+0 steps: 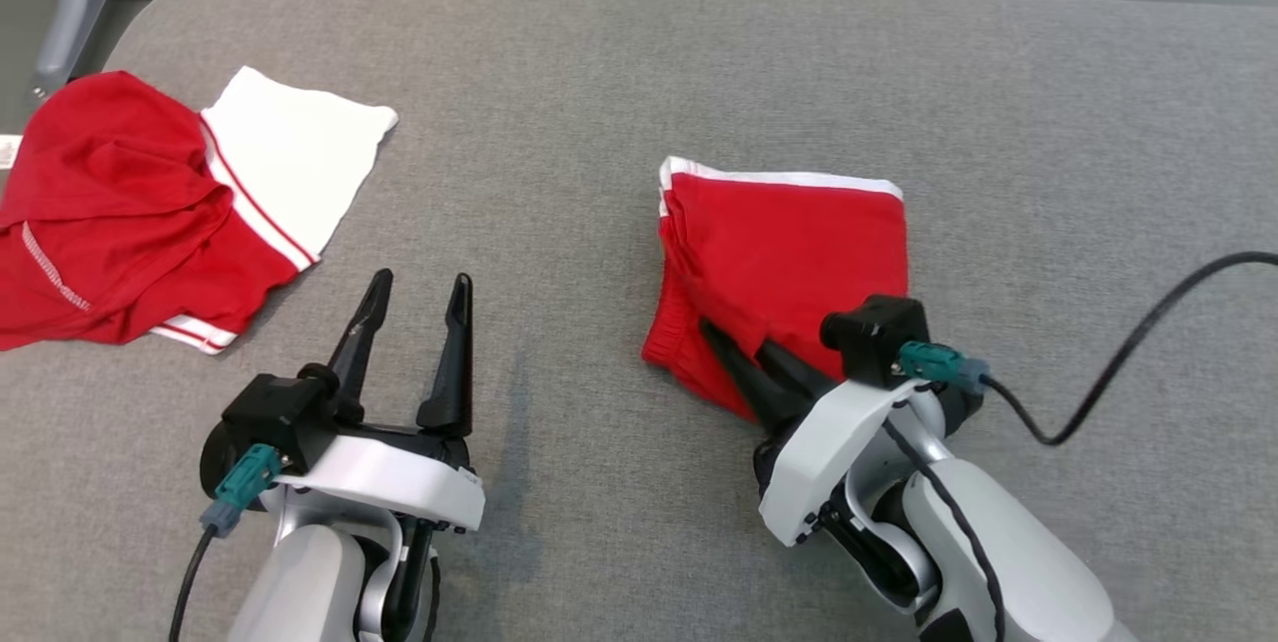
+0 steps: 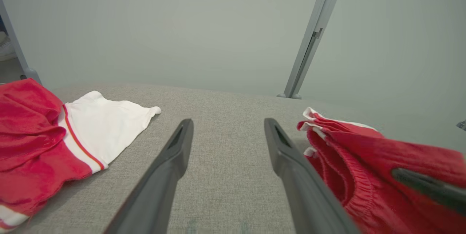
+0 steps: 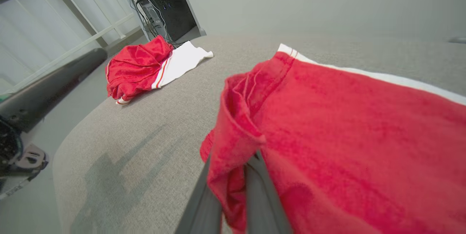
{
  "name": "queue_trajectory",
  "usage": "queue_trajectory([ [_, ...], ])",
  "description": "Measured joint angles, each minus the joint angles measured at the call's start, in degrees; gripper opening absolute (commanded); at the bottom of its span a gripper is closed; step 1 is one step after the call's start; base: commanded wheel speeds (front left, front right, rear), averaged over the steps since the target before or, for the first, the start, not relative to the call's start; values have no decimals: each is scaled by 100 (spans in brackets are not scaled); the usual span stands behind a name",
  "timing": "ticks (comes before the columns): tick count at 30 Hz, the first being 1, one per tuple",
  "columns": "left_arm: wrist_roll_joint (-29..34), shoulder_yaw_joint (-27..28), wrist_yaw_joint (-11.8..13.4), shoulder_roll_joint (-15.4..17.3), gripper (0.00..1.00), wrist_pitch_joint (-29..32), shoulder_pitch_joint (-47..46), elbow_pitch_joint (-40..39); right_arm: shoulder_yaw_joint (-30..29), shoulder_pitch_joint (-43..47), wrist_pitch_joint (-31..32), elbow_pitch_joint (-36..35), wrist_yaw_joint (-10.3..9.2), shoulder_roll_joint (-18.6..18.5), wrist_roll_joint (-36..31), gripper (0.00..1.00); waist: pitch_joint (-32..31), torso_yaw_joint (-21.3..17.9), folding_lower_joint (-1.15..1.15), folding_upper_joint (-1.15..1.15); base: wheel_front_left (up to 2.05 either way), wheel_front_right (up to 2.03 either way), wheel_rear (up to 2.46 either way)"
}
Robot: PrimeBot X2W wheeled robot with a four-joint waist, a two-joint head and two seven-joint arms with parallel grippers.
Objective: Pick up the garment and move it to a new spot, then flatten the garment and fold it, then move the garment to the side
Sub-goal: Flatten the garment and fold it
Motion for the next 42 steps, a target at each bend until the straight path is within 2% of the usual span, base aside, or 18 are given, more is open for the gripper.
queue_trajectory([
  [5,-38,-69,-4,-35,100,-40,-23,90,341,-204,-240,504,0,-2,203,0,61,91,0,0,0,0,0],
  [6,-41,-70,-4,-36,100,-51,-23,107,389,-244,-311,568,-1,-7,215,37,65,89,0,0,0,0,0],
  [7,-41,-71,-4,-38,100,-55,-23,120,434,-280,-372,604,-1,-9,237,98,66,85,0,0,0,0,0],
  [8,-41,-73,-4,-41,100,-57,-23,130,469,-309,-415,636,0,-7,252,100,63,78,0,0,0,0,0],
  [14,-41,-69,0,3,100,-83,-22,193,634,-383,-906,500,0,1,254,100,-9,-3,0,0,0,0,0],
  [17,-40,-69,19,35,100,-90,-21,202,411,-382,-1158,332,0,4,115,100,-63,-59,0,0,0,0,0],
  [24,-40,-37,90,151,100,-62,19,155,-1085,43,-1452,-159,0,-79,-504,100,-192,-205,0,0,0,0,0],
  [32,-42,92,225,316,100,-48,151,-37,-2866,921,-1249,-843,0,-190,-1129,100,-324,-337,0,0,0,0,0],
  [36,-51,149,293,385,100,-25,271,-141,-3237,1294,-1085,-1188,0,-168,-1262,100,-424,-383,0,0,0,0,0],
  [42,-68,197,372,525,100,40,563,-278,-3395,1800,-884,-1489,0,-104,-1335,100,-674,-429,0,0,0,0,0],
])
